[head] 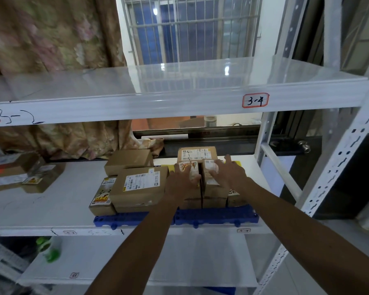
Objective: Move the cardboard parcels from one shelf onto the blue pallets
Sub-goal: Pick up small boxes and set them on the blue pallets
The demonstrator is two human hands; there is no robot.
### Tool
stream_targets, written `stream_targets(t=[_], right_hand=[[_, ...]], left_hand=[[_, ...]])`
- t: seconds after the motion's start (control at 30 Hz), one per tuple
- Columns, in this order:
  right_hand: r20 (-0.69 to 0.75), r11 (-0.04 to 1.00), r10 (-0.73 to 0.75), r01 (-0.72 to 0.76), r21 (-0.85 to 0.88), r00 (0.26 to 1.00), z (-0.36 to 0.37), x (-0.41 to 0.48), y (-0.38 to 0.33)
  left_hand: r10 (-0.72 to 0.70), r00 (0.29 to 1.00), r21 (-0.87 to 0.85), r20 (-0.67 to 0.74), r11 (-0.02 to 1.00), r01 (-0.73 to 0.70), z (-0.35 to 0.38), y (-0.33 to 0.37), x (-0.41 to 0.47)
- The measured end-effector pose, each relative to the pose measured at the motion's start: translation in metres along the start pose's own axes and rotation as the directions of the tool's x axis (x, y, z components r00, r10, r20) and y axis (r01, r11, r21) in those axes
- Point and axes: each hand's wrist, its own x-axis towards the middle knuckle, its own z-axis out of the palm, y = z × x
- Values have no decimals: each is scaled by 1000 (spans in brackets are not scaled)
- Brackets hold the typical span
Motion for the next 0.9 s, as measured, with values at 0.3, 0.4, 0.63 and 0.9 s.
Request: stream_targets(t=[0.3, 0.4, 0.63, 0.9], right_hand=[[28, 992, -23, 26, -121, 999, -31, -11, 15], [39, 989, -62, 67, -129, 997, -39, -14, 19], [3, 975, -181, 180, -131, 983, -46, -15, 5], [-76, 903, -386, 359, -236, 920, -41, -50, -95]], left_hand=[[12, 1000, 157, 2, 987, -12, -28, 9, -3], [-2, 1000, 177, 20, 984, -2, -43, 12, -7], [-104, 993, 149, 50, 984, 96, -80, -16, -31], [-298, 955, 189, -5, 937, 293, -138, -99, -107]])
